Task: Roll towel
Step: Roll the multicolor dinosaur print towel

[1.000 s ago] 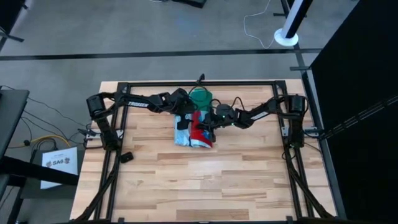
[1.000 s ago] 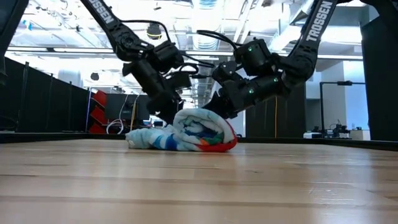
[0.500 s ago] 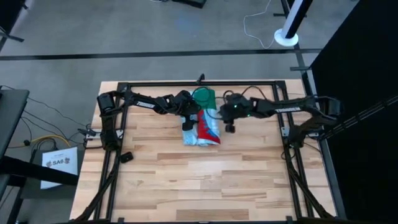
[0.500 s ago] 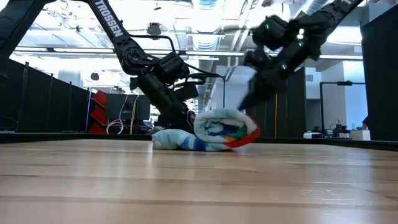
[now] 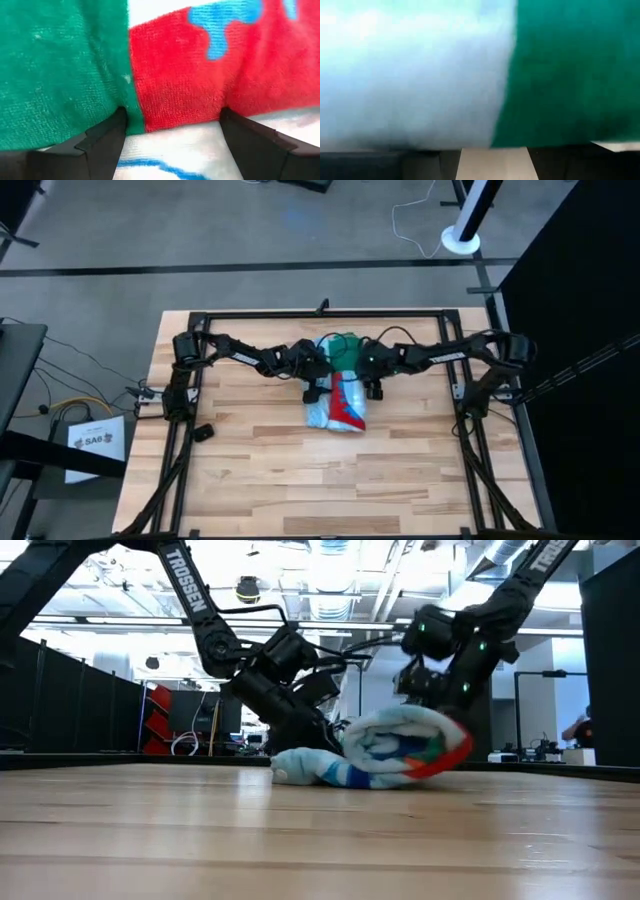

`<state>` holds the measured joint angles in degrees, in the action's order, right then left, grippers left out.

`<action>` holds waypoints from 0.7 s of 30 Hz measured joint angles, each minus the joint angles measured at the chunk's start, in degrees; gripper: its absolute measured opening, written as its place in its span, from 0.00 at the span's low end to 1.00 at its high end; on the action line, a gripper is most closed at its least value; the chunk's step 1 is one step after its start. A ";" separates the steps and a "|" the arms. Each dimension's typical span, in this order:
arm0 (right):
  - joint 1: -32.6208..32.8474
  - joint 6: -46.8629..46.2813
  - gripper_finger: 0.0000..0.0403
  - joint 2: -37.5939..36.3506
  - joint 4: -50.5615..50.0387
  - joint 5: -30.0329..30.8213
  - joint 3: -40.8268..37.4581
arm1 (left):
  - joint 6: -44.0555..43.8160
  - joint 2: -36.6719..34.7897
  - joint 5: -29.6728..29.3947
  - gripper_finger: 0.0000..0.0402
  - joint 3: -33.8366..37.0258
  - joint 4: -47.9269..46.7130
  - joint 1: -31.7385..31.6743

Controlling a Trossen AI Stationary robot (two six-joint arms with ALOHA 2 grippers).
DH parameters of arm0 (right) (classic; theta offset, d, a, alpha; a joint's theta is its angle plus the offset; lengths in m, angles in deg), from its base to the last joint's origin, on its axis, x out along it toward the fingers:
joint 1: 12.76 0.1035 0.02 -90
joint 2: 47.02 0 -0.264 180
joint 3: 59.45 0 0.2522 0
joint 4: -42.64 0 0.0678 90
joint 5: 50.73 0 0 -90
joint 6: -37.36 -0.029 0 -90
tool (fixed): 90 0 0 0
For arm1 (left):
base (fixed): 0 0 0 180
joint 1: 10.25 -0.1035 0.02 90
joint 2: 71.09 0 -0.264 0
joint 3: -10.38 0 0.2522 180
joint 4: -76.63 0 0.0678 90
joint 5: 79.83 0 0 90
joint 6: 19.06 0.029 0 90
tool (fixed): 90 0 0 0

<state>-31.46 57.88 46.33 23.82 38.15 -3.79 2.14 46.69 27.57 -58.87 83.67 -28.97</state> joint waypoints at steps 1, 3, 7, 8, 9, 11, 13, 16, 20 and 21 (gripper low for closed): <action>1.14 -0.90 0.46 -0.91 -0.05 0.45 0.20 | -0.48 0.21 -0.14 0.76 0.00 0.20 0.00; 3.05 -2.41 0.46 -3.45 -0.46 0.59 0.57 | -0.99 0.26 -0.37 0.76 0.00 0.15 -0.05; 4.20 -7.36 0.46 -8.43 -1.62 0.60 0.65 | -2.43 0.34 -1.17 0.76 0.03 1.07 -0.13; 4.16 -8.55 0.46 -9.17 -1.44 0.63 0.65 | -2.84 0.34 -1.28 0.76 0.03 1.64 -0.13; 4.15 -9.19 0.46 -9.72 -1.21 0.69 0.65 | -3.19 0.34 -1.51 0.76 0.03 2.35 -0.15; 3.97 -9.37 0.46 -9.93 -0.33 0.75 0.71 | -3.92 0.30 -2.05 0.76 -0.35 2.69 0.07; 4.10 -9.44 0.46 -9.23 0.20 0.85 0.71 | -4.31 -0.17 -2.44 0.76 -1.36 0.50 0.17; 4.13 -9.57 0.46 -8.20 1.25 0.92 0.71 | -4.22 -0.87 -2.89 0.76 -3.51 -4.47 0.47; 4.09 -9.57 0.46 -7.98 2.78 0.92 0.71 | -0.99 -1.40 -3.20 0.76 -7.17 -13.29 0.66; 4.09 -9.58 0.46 -7.96 3.21 0.92 0.71 | 0.23 -1.41 -3.19 0.76 -8.36 -15.80 0.66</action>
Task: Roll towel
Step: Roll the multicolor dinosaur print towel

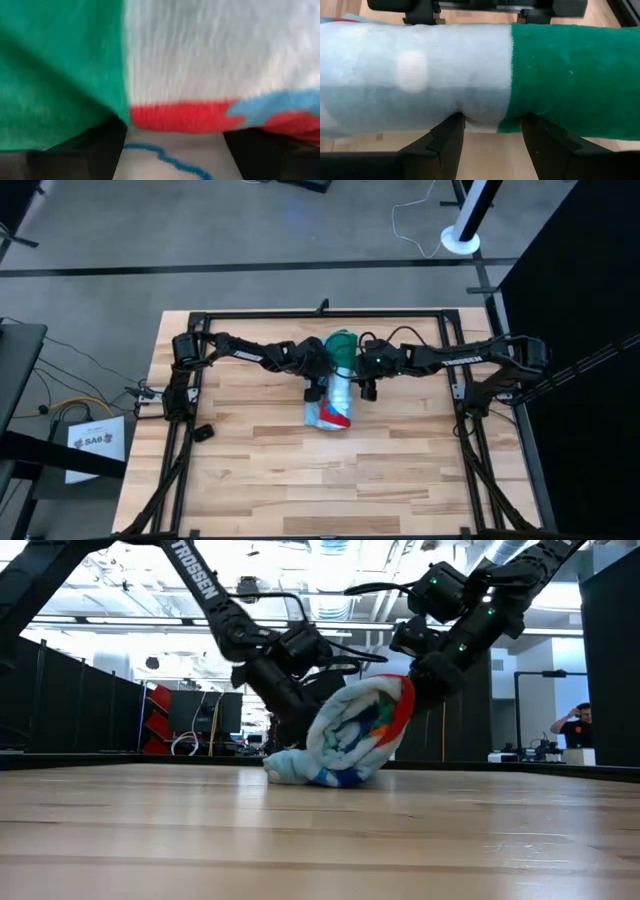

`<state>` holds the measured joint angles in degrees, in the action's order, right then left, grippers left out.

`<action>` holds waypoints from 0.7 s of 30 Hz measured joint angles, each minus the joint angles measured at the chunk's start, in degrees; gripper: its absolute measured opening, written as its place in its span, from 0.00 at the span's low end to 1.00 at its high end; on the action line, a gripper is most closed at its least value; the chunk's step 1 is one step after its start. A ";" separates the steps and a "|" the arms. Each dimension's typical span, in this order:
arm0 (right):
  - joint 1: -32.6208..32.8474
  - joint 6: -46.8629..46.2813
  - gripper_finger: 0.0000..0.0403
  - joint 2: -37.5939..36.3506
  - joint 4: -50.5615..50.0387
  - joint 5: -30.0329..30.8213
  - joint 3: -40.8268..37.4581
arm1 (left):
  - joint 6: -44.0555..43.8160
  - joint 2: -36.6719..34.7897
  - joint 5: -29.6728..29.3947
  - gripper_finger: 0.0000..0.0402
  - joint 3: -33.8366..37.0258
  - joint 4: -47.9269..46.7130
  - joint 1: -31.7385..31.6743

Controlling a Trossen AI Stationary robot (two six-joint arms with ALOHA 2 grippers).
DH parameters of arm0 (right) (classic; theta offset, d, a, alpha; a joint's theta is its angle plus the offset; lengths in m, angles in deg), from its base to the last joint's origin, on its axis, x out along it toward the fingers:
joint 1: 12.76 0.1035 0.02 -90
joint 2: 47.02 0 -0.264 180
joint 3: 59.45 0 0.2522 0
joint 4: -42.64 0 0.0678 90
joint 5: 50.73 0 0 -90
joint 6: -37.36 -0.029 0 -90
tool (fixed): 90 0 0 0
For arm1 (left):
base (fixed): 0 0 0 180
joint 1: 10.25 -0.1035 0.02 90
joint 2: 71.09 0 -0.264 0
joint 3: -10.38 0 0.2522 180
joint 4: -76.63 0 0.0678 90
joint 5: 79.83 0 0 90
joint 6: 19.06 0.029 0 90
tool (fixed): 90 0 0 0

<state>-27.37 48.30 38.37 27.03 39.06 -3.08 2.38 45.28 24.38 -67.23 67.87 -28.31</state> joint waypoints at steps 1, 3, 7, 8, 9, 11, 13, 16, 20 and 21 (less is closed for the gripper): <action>0.00 -0.02 0.46 0.02 0.34 0.00 0.00 | 1.03 0.00 -0.20 0.76 -1.29 -2.61 0.00; 0.00 -0.02 0.46 0.02 0.68 0.00 0.00 | 2.56 0.02 -0.79 0.76 -4.05 -8.31 0.00; 0.00 -0.04 0.46 0.05 0.78 0.06 0.01 | 4.54 0.14 -3.05 0.76 -9.43 -19.00 0.16; 0.00 -0.04 0.46 0.06 0.79 0.09 0.02 | 4.93 0.17 -3.99 0.76 -10.73 -21.36 0.27; 0.00 -0.04 0.46 0.09 0.78 0.12 0.02 | 5.24 0.18 -5.06 0.76 -11.99 -23.76 0.37; -0.04 -0.12 0.46 0.23 0.75 0.19 0.02 | 5.61 0.20 -7.08 0.76 -14.41 -28.33 0.50; -0.04 -0.45 0.46 0.24 0.52 0.24 0.02 | 5.41 0.20 -8.83 0.76 -16.20 -31.53 0.59; 0.02 -0.48 0.46 0.24 0.40 0.24 0.02 | 4.36 0.20 -10.07 0.76 -18.69 -36.54 0.59; 0.02 -0.48 0.46 0.24 0.73 0.24 0.02 | 4.00 0.20 -12.38 0.76 -22.59 -44.08 0.61; 0.02 -0.48 0.46 0.24 0.77 0.24 0.02 | 3.99 0.20 -13.26 0.76 -23.64 -46.18 0.63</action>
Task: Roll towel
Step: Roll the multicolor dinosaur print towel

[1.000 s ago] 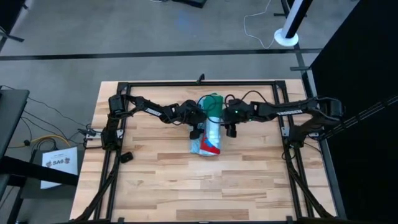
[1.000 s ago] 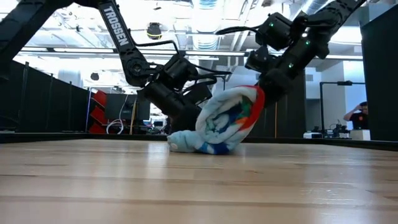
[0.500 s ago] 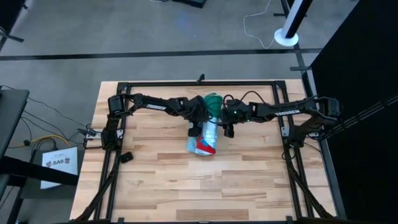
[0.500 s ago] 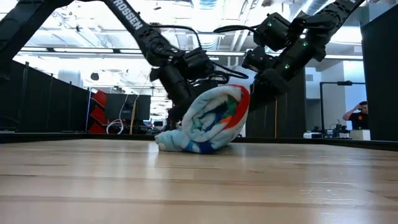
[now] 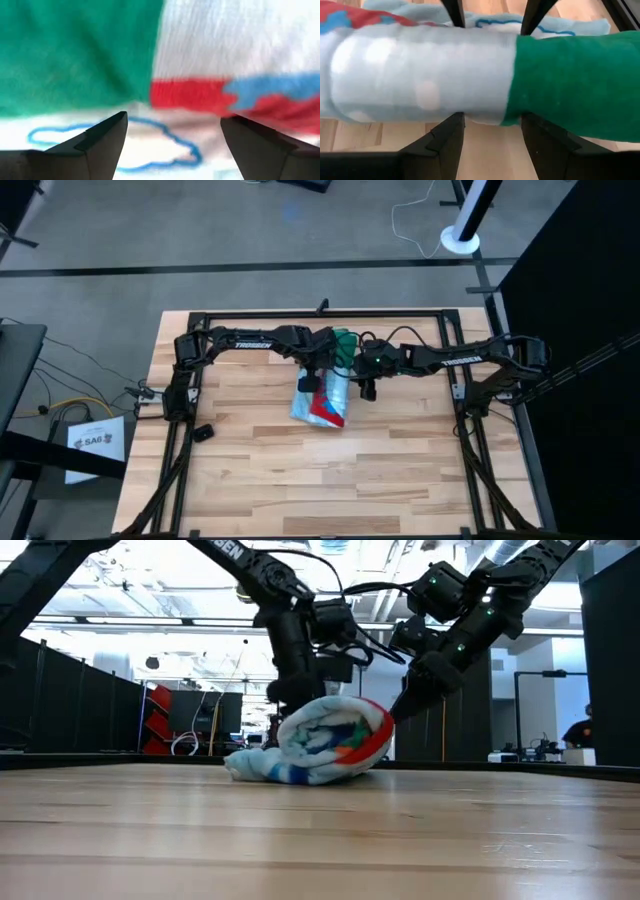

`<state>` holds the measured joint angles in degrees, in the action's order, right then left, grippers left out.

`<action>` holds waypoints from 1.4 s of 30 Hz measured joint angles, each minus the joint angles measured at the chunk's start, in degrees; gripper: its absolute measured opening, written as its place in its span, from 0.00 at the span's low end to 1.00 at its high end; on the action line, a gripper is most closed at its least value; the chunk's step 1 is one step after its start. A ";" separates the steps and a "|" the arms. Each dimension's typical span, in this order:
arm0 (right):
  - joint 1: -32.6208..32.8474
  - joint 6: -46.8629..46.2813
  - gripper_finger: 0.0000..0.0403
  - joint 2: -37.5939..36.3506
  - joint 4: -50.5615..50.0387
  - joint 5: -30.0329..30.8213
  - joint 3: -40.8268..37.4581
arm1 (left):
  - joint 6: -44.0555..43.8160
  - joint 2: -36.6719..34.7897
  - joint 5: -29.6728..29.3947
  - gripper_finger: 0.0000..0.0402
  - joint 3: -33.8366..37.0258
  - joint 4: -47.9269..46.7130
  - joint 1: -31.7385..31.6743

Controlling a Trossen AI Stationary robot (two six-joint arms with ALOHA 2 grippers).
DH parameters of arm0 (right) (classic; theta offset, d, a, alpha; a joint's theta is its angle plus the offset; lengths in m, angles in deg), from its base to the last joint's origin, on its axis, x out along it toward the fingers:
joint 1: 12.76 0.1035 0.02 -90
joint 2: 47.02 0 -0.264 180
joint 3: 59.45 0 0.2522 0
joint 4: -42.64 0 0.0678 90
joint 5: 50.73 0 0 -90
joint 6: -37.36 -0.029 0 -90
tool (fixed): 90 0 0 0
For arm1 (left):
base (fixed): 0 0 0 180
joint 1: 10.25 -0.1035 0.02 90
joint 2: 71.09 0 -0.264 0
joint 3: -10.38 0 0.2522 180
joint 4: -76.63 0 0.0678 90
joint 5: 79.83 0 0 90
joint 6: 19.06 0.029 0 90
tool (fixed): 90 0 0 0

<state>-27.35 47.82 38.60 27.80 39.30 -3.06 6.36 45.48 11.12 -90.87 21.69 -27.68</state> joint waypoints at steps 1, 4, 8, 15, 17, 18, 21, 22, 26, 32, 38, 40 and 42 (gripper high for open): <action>0.00 -0.03 0.46 0.00 0.00 0.00 0.00 | 0.03 -0.03 -0.82 0.76 -0.92 -1.37 0.00; 0.00 -0.31 0.46 -0.02 1.72 0.00 -1.02 | -0.64 -0.11 -1.13 0.76 -2.75 -2.44 0.07; 0.00 -1.97 0.46 -0.02 3.10 0.00 -3.20 | -0.39 -0.15 -1.84 0.76 -4.65 -4.10 0.68; -0.02 -3.13 0.46 -0.02 3.53 0.00 -3.58 | 1.15 -2.30 -2.82 0.76 -8.45 -7.81 1.75; -0.09 -3.13 0.46 -0.02 3.82 0.00 -3.58 | 1.94 -2.98 -1.95 0.76 -8.78 -5.78 1.77; -0.13 -3.14 0.46 -0.02 3.80 0.00 -3.58 | 2.45 -3.08 -0.62 0.76 -8.76 -4.59 1.77; -0.13 -3.16 0.46 -0.02 3.75 0.00 -3.61 | 5.11 -3.08 1.39 0.76 -6.59 -0.01 1.62; -0.13 -3.32 0.46 -0.02 3.72 -0.01 -3.61 | 6.02 -3.08 1.57 0.76 -5.03 1.77 1.44; -0.13 -3.85 0.46 -0.02 3.46 0.00 -3.61 | 8.31 -3.08 1.82 0.76 1.84 8.91 0.89; -0.13 -4.10 0.46 -0.98 1.31 0.00 -3.68 | 6.92 -3.38 5.06 0.76 13.71 25.58 -0.18; 0.02 -7.35 0.46 -4.37 -10.95 0.00 -3.91 | 0.65 -3.53 6.55 0.76 24.49 41.27 -1.65; 0.59 -7.23 0.46 -3.89 -9.18 0.02 -5.71 | -2.20 -3.38 8.02 0.76 27.74 48.75 -1.73; 1.02 -5.78 0.46 -2.29 -3.03 0.00 -8.70 | -5.06 -3.23 9.58 0.76 30.41 55.49 -1.76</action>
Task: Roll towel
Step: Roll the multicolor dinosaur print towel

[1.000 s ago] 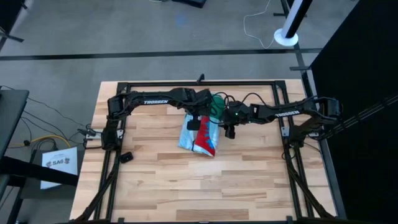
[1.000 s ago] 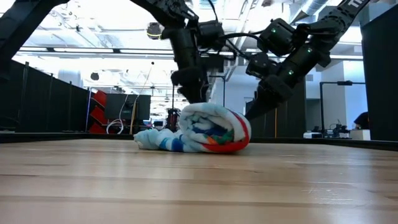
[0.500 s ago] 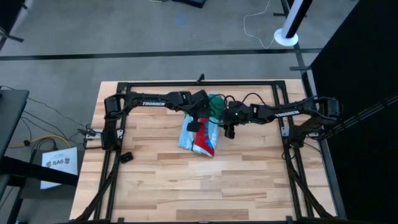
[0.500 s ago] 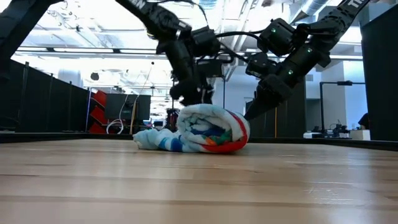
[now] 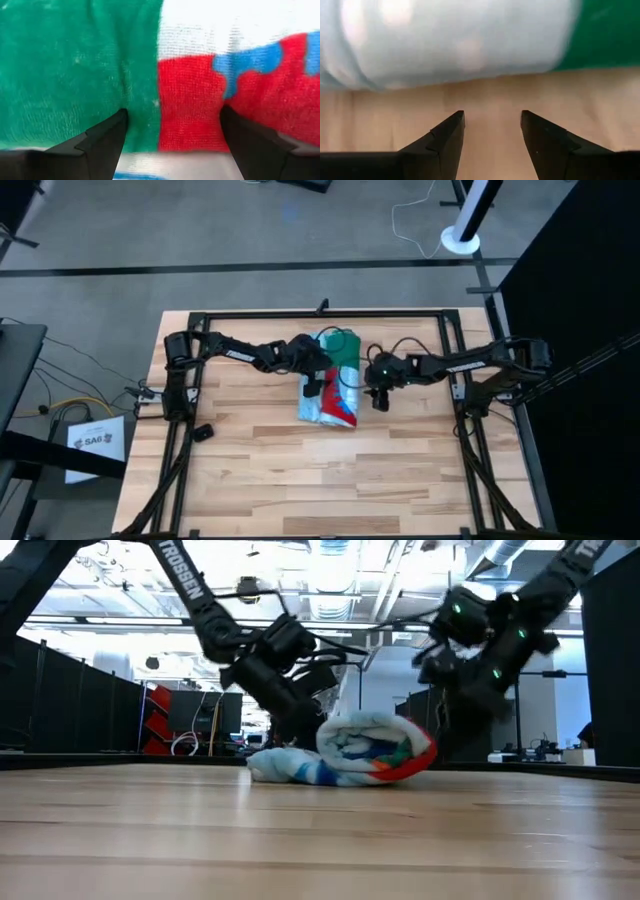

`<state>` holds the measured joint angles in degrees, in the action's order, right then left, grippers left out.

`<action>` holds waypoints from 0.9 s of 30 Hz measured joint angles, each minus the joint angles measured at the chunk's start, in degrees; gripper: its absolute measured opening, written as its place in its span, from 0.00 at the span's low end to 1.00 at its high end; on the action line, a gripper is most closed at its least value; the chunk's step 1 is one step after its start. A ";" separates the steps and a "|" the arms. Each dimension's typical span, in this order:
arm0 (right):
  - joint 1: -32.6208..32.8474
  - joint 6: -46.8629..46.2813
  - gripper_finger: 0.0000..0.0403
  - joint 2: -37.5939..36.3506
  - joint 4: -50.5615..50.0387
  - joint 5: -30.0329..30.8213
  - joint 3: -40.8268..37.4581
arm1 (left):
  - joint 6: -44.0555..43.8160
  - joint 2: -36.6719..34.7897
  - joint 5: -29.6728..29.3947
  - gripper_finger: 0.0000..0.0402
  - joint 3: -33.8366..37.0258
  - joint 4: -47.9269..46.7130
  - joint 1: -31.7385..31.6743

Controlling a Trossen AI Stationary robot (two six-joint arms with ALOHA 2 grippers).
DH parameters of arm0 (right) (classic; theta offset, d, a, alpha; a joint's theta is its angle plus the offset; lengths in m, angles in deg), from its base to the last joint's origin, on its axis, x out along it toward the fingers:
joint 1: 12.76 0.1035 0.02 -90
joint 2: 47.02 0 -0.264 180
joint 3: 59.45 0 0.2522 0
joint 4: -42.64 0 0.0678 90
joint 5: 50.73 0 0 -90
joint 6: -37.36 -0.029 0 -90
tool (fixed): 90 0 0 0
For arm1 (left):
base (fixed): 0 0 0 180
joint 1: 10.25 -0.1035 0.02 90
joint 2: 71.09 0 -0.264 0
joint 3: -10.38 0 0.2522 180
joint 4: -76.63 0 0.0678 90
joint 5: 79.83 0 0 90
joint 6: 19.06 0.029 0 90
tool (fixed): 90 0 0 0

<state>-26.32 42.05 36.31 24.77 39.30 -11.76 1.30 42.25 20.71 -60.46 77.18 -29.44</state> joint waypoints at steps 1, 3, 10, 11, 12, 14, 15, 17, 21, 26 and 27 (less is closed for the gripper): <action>0.14 0.83 0.46 1.00 2.79 -0.02 -1.54 | -1.12 0.03 0.12 0.76 1.07 2.85 0.28; 0.03 2.42 0.46 2.46 8.96 0.01 -3.66 | -2.84 0.07 -0.14 0.76 2.38 6.05 0.95; -1.89 10.58 0.46 6.77 18.17 -0.22 -4.48 | -5.75 5.82 1.33 0.76 2.01 13.78 3.59; -1.87 10.60 0.46 6.91 17.98 -0.22 -4.20 | -6.18 6.90 1.32 0.76 1.39 14.14 3.89; -1.49 10.41 0.46 6.92 17.41 -0.22 -3.90 | -6.48 7.58 1.23 0.76 0.62 13.96 4.11; -0.58 9.92 0.46 6.10 16.36 0.33 -3.36 | -6.94 7.88 0.37 0.76 -0.26 13.10 4.44; -0.12 9.70 0.46 5.38 15.70 0.53 -3.25 | -6.99 7.84 0.17 0.76 -0.58 12.80 4.51; 0.65 9.03 0.46 3.82 15.38 0.58 -3.03 | -6.68 6.10 -0.13 0.76 -0.87 10.22 4.51; 1.48 7.29 0.46 1.01 17.84 -0.38 -2.60 | -3.96 1.78 -0.86 0.76 -2.29 1.04 4.48; 1.64 5.40 0.46 1.13 20.31 -0.78 -2.51 | -0.83 -2.48 -1.96 0.76 -6.32 -12.59 4.34; 1.60 5.14 0.46 1.65 20.30 -0.74 -2.49 | -0.55 -3.07 -2.85 0.76 -7.12 -14.78 4.34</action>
<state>-24.72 47.18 37.97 45.08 38.56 -14.25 0.75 39.18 17.86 -67.58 62.39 -25.10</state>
